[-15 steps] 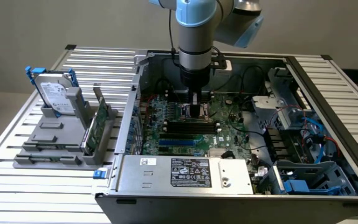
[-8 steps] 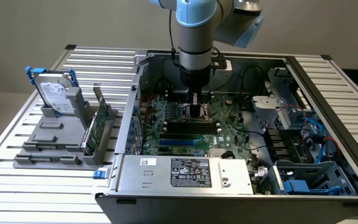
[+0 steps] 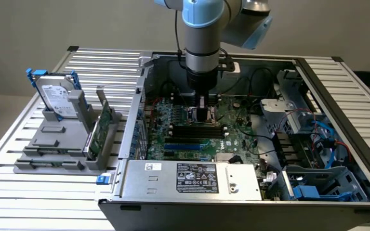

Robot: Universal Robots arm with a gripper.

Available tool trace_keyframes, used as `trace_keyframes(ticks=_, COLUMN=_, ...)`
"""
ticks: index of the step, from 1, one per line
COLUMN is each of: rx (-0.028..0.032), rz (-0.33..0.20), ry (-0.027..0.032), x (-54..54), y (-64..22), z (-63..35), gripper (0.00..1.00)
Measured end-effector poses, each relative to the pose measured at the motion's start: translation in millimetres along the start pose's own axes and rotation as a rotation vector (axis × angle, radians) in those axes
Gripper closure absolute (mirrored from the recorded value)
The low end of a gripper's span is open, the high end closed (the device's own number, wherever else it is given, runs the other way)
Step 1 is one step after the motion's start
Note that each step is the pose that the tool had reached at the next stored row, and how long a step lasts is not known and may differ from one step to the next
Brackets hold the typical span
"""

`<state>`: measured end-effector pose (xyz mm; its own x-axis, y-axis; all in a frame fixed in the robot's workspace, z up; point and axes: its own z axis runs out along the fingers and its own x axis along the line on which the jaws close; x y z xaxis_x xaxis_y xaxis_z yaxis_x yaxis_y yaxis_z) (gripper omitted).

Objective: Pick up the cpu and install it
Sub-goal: 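Place the cpu into insertion slot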

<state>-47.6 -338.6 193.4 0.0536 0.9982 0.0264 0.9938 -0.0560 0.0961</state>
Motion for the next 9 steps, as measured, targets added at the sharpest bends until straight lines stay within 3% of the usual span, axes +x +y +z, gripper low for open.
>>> trace_keyframes(ticks=9, rx=-0.0001, rz=0.0, ry=-0.0031, x=0.0, y=0.2, z=0.1, gripper=0.37)
